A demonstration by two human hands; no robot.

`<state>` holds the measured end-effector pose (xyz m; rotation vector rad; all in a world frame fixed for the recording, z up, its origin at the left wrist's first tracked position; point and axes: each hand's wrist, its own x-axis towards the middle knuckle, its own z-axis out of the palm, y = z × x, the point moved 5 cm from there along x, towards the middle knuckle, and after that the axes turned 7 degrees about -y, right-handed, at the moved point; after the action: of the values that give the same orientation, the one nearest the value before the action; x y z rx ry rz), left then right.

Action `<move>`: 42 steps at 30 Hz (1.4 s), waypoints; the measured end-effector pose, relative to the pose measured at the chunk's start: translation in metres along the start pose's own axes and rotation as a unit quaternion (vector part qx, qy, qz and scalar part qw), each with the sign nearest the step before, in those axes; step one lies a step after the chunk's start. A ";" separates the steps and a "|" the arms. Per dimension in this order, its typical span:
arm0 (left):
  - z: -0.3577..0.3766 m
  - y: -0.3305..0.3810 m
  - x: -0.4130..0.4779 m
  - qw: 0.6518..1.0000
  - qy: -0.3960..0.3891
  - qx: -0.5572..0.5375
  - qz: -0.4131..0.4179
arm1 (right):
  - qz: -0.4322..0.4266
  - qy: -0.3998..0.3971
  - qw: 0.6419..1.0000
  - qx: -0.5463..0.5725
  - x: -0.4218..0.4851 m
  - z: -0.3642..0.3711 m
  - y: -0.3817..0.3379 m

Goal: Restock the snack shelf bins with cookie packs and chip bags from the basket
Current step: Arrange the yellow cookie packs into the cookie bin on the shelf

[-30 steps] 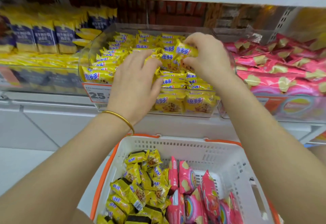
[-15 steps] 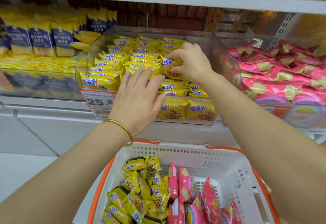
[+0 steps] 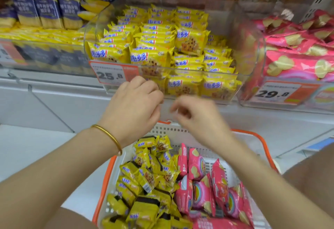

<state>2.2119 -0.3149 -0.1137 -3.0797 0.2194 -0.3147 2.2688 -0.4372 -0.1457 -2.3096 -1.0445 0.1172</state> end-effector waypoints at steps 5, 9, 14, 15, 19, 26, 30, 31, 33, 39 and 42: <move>0.033 -0.014 -0.015 0.988 -0.148 0.030 -0.033 | 0.085 -0.224 0.969 -0.064 0.015 0.146 0.067; 0.043 -0.024 -0.016 0.976 -0.205 0.043 -0.050 | 0.095 -0.291 0.940 -0.152 0.027 0.209 0.075; 0.046 -0.031 -0.011 0.977 -0.198 0.043 -0.059 | 0.105 -0.280 0.930 -0.215 0.043 0.233 0.082; 0.047 -0.032 -0.010 0.977 -0.198 0.040 -0.062 | 0.094 -0.268 0.932 -0.225 0.046 0.231 0.083; 0.051 -0.036 -0.009 0.971 -0.224 0.043 -0.067 | 0.087 -0.263 0.942 -0.187 0.046 0.206 0.089; 0.056 -0.025 -0.006 0.951 -0.285 -0.076 -0.095 | 0.206 -0.349 0.855 0.324 -0.007 0.106 0.082; 0.053 -0.002 0.003 0.916 -0.284 -0.257 -0.119 | 0.171 -0.325 0.828 0.424 -0.016 0.058 0.053; 0.047 0.002 0.007 0.918 -0.257 -0.277 -0.116 | 0.160 -0.314 0.828 0.436 -0.017 0.045 0.047; 0.030 0.006 0.015 0.923 -0.187 -0.319 -0.106 | 0.140 -0.274 0.848 0.432 -0.018 0.018 0.034; -0.027 0.010 0.034 0.869 0.055 -0.484 -0.082 | 0.055 -0.027 0.985 0.158 0.000 -0.083 -0.006; -0.052 0.001 0.034 0.932 0.192 -0.297 -0.081 | 0.057 0.128 0.990 0.011 0.020 -0.123 -0.006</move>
<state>2.2346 -0.3222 -0.0565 -3.6005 0.0746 -1.0414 2.3168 -0.4787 -0.0386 -2.2913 -0.7785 -0.1195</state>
